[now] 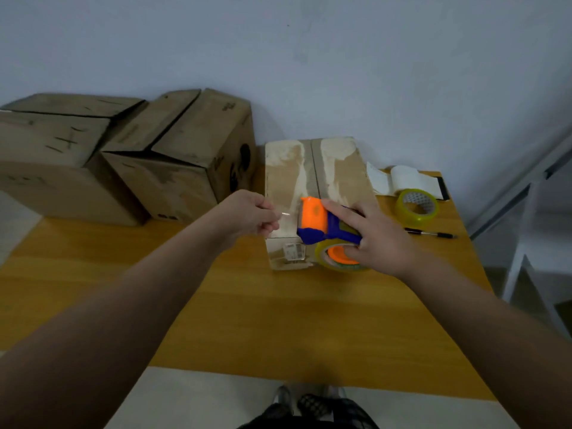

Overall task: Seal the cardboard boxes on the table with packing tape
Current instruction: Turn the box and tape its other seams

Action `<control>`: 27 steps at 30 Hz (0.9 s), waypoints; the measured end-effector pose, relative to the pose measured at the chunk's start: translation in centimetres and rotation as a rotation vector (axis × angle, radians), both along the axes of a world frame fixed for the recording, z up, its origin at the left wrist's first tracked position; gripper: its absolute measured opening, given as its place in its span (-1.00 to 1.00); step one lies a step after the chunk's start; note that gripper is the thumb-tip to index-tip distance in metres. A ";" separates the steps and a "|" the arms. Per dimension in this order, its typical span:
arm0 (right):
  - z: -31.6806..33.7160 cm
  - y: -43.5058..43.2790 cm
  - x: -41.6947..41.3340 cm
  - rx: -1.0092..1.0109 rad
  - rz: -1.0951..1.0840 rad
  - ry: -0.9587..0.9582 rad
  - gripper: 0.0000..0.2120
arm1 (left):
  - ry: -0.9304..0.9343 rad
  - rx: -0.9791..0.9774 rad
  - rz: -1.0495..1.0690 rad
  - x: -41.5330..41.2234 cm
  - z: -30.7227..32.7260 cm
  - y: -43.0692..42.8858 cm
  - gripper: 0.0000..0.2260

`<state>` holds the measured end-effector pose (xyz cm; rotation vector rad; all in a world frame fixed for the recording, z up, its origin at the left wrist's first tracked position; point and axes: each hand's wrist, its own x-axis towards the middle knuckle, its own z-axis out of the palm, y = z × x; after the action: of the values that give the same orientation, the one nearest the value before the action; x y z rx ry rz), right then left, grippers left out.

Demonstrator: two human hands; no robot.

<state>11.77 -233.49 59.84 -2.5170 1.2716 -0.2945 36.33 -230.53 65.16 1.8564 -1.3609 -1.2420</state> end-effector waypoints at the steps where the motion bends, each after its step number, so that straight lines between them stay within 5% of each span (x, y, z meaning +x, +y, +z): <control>1: 0.4 0.1 -0.2 -0.004 0.005 0.062 -0.17 | -0.004 0.002 0.023 0.9 -0.3 0.3 -0.91; 12: 3.9 0.7 4.7 -0.308 0.154 0.541 -0.34 | 0.063 0.071 0.238 3.7 -5.9 2.5 -0.82; 18: 3.9 -0.1 7.5 -0.355 0.187 0.637 -0.36 | -0.171 -0.056 0.307 3.3 -8.2 1.6 -0.70; 27: 3.2 -1.3 9.4 -0.313 0.204 0.674 -0.37 | -0.155 -0.026 0.365 3.9 -10.6 1.1 -0.72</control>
<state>21.13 -234.83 63.02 -3.1322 1.2260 0.4831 40.21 -229.46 54.59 2.1011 -1.0418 -0.9066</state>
